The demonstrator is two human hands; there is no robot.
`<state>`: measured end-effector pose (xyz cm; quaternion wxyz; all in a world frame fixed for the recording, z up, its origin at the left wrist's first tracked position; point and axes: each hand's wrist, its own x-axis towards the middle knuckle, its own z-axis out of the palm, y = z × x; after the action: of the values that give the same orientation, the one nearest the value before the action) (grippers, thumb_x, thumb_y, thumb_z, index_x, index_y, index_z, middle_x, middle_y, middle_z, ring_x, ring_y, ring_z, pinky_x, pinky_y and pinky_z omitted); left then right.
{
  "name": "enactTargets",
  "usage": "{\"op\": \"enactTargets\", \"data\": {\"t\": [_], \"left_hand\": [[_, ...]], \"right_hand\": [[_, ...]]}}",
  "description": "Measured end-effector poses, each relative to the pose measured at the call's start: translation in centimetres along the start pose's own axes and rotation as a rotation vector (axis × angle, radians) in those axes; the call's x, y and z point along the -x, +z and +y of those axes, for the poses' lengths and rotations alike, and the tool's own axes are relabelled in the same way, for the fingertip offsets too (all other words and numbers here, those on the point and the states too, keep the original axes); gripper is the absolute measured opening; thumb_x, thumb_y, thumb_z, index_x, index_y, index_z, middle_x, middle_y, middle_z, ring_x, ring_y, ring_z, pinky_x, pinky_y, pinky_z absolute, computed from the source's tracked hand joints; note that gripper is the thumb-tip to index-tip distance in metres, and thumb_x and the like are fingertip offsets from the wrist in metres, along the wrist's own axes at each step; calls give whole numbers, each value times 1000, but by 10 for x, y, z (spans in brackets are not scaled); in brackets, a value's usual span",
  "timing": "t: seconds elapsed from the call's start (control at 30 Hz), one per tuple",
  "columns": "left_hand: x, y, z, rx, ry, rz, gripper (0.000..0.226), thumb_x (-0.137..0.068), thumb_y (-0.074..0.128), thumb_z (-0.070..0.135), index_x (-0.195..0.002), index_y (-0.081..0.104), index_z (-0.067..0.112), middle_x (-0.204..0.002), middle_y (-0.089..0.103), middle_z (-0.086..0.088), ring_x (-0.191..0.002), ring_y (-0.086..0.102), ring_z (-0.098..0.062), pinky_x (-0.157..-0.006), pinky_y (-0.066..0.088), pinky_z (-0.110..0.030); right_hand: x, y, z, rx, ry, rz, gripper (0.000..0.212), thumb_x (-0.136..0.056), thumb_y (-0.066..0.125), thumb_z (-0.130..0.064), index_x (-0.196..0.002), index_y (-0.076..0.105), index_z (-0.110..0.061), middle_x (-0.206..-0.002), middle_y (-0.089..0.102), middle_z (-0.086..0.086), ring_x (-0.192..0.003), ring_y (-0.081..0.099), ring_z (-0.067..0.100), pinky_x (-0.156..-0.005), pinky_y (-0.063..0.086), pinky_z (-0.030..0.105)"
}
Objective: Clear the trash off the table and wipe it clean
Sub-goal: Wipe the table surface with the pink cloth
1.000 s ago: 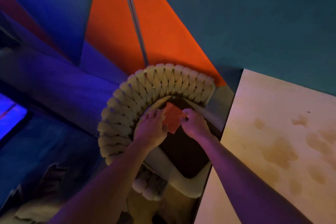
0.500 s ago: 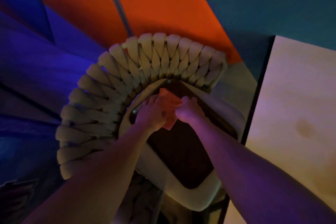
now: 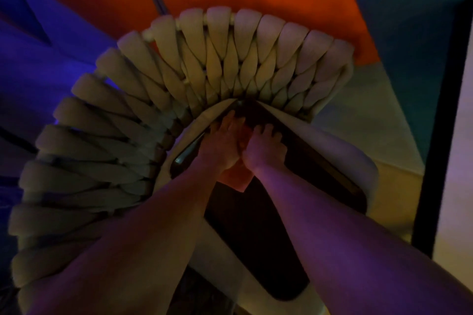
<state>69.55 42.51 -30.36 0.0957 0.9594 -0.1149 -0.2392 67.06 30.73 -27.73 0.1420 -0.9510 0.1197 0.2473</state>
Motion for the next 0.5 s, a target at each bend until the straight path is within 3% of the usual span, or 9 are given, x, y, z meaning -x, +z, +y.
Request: {"op": "enactTargets", "data": {"t": [0.17,0.37,0.5], "left_hand": [[-8,7,2,-156,70,-31,76,-97,51,39,-158,5,35,-167,-9,6,-151,4,-30,-117,24,-53],[-10,3,-2,-309,74,81,71,-95,51,42,-157,18,30,-153,30,-4,-138,29,-34,-108,31,-47],[2,-11,-1,-374,53,111,48,-96,48,32,-143,43,23,-143,39,-7,-133,34,-35,-105,32,-47]], "right_hand": [[-2,28,4,120,-15,97,64,-90,58,-38,-143,32,-15,-140,31,8,-124,37,34,-89,45,46],[-3,28,6,47,3,152,59,-85,65,-37,-136,41,-17,-137,35,7,-122,39,33,-94,41,45],[3,21,8,20,11,172,48,-87,64,-31,-129,47,-18,-136,34,8,-121,41,33,-92,43,45]]}}
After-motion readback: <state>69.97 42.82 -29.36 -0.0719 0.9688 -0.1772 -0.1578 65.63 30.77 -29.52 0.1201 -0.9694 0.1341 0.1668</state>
